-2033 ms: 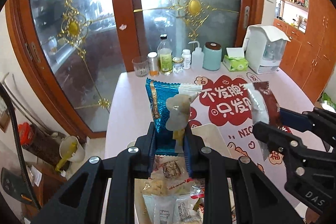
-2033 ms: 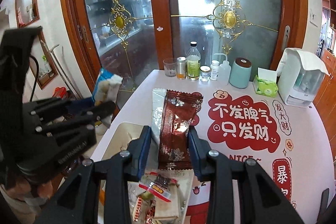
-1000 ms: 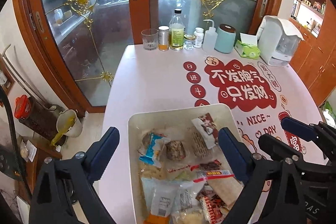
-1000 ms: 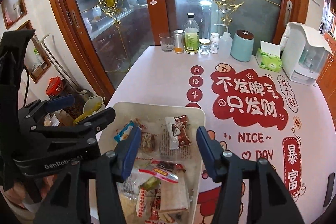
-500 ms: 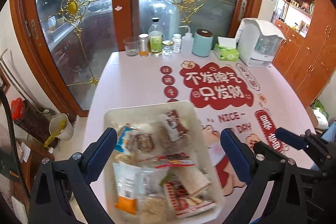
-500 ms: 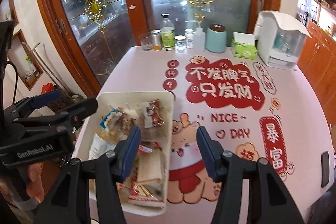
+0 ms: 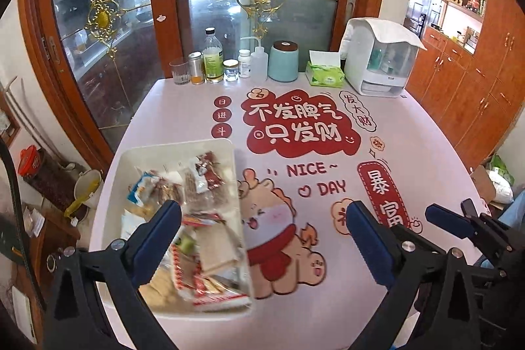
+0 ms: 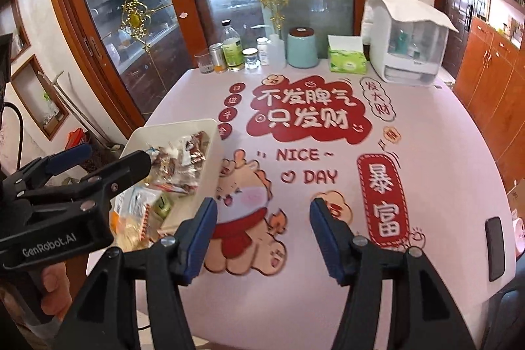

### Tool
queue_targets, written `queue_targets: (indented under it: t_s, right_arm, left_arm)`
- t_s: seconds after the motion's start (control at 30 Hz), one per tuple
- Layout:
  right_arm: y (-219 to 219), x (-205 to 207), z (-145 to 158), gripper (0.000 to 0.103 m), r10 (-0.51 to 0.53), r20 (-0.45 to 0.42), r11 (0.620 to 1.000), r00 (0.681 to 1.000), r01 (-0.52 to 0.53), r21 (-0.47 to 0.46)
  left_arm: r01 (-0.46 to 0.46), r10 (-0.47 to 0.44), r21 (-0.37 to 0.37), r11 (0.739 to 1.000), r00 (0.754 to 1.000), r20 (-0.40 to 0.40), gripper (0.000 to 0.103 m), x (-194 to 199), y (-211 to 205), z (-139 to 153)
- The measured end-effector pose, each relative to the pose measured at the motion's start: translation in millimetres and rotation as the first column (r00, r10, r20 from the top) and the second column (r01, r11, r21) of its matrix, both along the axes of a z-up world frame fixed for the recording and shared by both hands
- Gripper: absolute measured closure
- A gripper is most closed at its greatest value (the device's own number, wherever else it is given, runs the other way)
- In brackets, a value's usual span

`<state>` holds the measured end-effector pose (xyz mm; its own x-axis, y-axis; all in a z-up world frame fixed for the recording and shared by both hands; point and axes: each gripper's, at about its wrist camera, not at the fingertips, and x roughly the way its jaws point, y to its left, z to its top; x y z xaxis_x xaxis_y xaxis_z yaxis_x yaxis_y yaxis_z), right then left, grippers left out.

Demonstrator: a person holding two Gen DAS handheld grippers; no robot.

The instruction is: Organize snacks

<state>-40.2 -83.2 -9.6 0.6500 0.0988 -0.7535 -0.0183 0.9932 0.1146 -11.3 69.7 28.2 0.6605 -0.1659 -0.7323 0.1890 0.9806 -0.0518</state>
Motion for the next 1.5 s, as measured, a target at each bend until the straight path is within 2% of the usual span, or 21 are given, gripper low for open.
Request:
queue_targets:
  t_s: [0.23, 0.53, 0.83, 1.13, 1.5]
  right_arm:
    - [-36.5, -10.7, 0.5, 0.043, -0.016, -0.013, 1.0, 1.0, 0.016, 0.019]
    - [-33.5, -11.8, 4.6, 0.042, -0.025, 0.007, 0.999, 1.0, 0.025, 0.027]
    - [-12.8, -10.1, 7.7, 0.042, -0.021, 0.026, 1.0, 0.999, 0.022, -0.001]
    - [1.5, -7.6, 5.9, 0.042, -0.028, 0.021, 1.0, 0.999, 0.028, -0.011]
    - [7.8, -2.5, 1.5, 0.042, -0.043, 0.0, 0.999, 0.999, 0.043, -0.013]
  left_arm:
    - [-0.067, 0.067, 0.022, 0.998, 0.998, -0.012, 0.003, -16.7, -18.7, -3.0]
    - [-0.133, 0.132, 0.09, 0.987, 0.991, 0.011, 0.003, -24.0, -8.9, -4.8]
    - [-0.122, 0.121, 0.112, 0.986, 0.993, 0.012, 0.003, -20.2, 0.6, -7.6]
    - [-0.117, 0.119, 0.101, 0.988, 0.993, -0.022, 0.003, -11.5, 13.4, -15.3]
    - [-0.11, 0.112, 0.088, 0.99, 0.993, -0.026, 0.003, -9.8, 16.5, -16.4]
